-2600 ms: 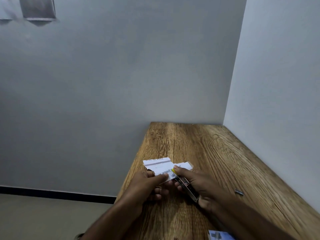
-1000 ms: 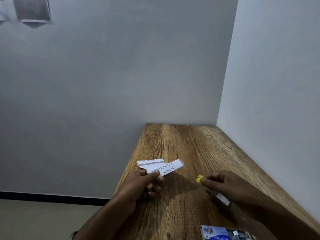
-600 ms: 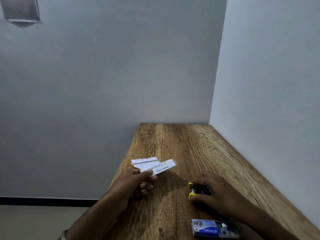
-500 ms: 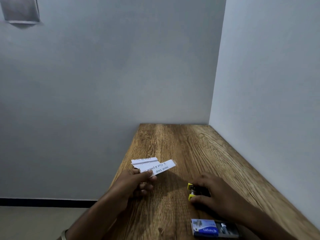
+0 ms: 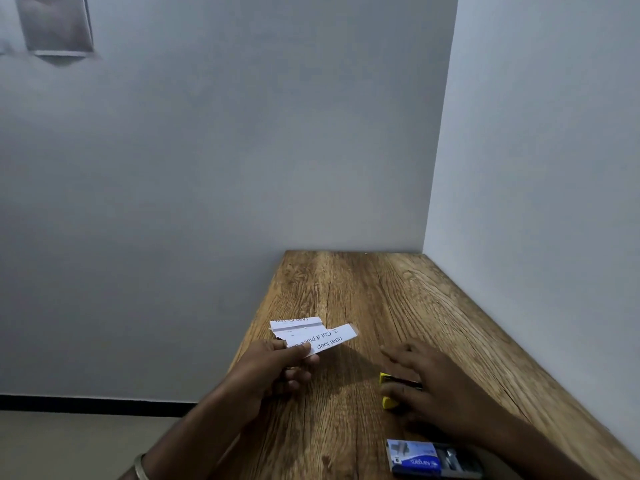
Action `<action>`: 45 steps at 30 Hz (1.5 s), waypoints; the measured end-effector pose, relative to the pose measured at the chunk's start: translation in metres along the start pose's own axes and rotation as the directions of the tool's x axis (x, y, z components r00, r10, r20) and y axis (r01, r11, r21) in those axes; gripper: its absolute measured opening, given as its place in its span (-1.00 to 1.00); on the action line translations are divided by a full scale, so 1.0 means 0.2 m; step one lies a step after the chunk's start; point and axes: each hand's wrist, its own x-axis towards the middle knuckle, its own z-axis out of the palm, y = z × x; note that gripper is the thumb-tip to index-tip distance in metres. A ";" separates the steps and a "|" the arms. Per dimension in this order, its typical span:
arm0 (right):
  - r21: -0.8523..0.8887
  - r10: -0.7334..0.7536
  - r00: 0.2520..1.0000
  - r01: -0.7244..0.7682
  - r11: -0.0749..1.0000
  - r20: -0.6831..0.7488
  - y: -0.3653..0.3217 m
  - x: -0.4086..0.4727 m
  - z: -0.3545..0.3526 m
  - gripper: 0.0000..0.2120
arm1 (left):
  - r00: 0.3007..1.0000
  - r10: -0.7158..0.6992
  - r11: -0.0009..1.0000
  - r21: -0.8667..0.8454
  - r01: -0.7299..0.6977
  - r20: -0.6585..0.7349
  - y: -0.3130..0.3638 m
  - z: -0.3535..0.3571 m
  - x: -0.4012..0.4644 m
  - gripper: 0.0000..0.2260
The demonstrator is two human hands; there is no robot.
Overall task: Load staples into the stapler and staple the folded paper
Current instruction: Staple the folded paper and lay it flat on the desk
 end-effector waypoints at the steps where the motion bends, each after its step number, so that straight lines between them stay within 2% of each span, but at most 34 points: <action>1: -0.021 -0.039 0.996 0.037 0.999 -0.084 -0.03 0.02 0.00 -0.50 | 1.000 -0.004 1.000 0.001 0.004 0.000 0.00 0.00 0.00 -0.79; 3: -0.145 -0.172 0.971 0.149 0.978 -0.165 -0.09 0.08 0.00 -0.56 | 1.000 -0.011 1.000 -0.001 0.011 0.003 0.00 0.00 0.00 -0.80; 6: -0.433 -0.385 0.918 0.311 0.846 -0.094 -0.19 0.19 0.02 -0.57 | 1.000 -0.017 1.000 0.001 0.017 0.010 0.00 -0.01 0.00 -0.80; 8: -0.547 -0.454 0.890 0.357 0.757 -0.048 -0.23 0.26 0.05 -0.63 | 1.000 -0.022 1.000 0.006 0.021 0.022 0.00 -0.01 -0.01 -0.80; 10: -0.606 -0.464 0.886 0.365 0.707 -0.007 -0.25 0.31 0.08 -0.76 | 0.999 -0.019 1.000 0.010 0.019 0.041 0.00 -0.02 -0.01 -0.78; 13: -0.640 -0.434 0.901 0.348 0.685 0.026 -0.25 0.34 0.12 -0.94 | 0.998 -0.022 1.000 0.020 0.021 0.066 0.00 -0.03 -0.02 -0.74; 16: -0.620 -0.436 0.900 0.336 0.709 -0.011 -0.24 0.34 0.14 -0.92 | 0.999 -0.033 0.998 0.054 0.032 0.028 0.02 -0.04 -0.05 -0.63; 18: -0.621 -0.453 0.891 0.332 0.710 -0.043 -0.25 0.34 0.14 -0.90 | 0.995 0.033 0.984 0.175 -0.016 -0.095 0.03 -0.04 -0.07 -0.56; 20: -0.621 -0.467 0.882 0.329 0.711 -0.067 -0.26 0.34 0.14 -0.89 | 0.938 0.229 0.890 0.446 -0.094 -0.260 0.03 -0.04 -0.10 -0.58; 21: -0.620 -0.468 0.881 0.329 0.712 -0.070 -0.27 0.34 0.14 -0.90 | 0.881 0.382 0.784 0.603 -0.149 -0.280 0.02 -0.04 -0.11 -0.59; 22: -0.617 -0.466 0.883 0.331 0.714 -0.065 -0.27 0.34 0.15 -0.92 | 0.810 0.538 0.640 0.739 -0.212 -0.234 0.02 -0.04 -0.12 -0.60; 24: -0.606 -0.460 0.887 0.342 0.718 -0.044 -0.29 0.34 0.17 -0.95 | 0.680 0.733 0.308 0.897 -0.316 -0.012 0.00 -0.04 -0.12 -0.65; 25: -0.595 -0.460 0.888 0.353 0.722 -0.031 -0.30 0.34 0.18 -0.95 | 0.636 0.765 0.166 0.925 -0.343 0.099 0.00 -0.04 -0.12 -0.70; 26: -0.583 -0.458 0.889 0.364 0.726 -0.015 -0.31 0.34 0.18 -0.94 | 0.610 0.772 0.066 0.932 -0.357 0.178 0.00 -0.03 -0.12 -0.75; 27: -0.572 -0.456 0.890 0.374 0.730 0.001 -0.32 0.34 0.19 -0.94 | 0.602 0.765 0.010 0.930 -0.367 0.229 0.00 -0.04 -0.12 -0.80; 31: -0.552 -0.409 0.909 0.383 0.740 0.082 -0.30 0.32 0.25 -0.95 | 0.674 0.668 -0.094 0.934 -0.345 0.316 -0.04 -0.05 -0.11 -0.80; 33: -0.528 -0.382 0.916 0.387 0.756 0.124 -0.28 0.32 0.28 -0.87 | 0.712 0.616 -0.139 0.936 -0.323 0.337 -0.07 -0.07 -0.11 -0.77; 41: -0.400 -0.373 0.889 0.454 0.796 0.267 -0.24 0.32 0.24 -0.64 | 0.792 0.522 -0.133 0.947 -0.291 0.317 -0.11 -0.11 -0.05 -0.77; 43: -0.382 -0.328 0.892 0.434 0.816 0.312 -0.25 0.32 0.22 -0.61 | 0.788 0.541 -0.106 0.953 -0.284 0.294 -0.13 -0.12 -0.04 -0.70; 45: -0.369 -0.220 0.897 0.368 0.854 0.384 -0.25 0.34 0.22 -0.53 | 0.792 0.539 -0.086 0.954 -0.286 0.286 -0.14 -0.13 -0.01 -0.66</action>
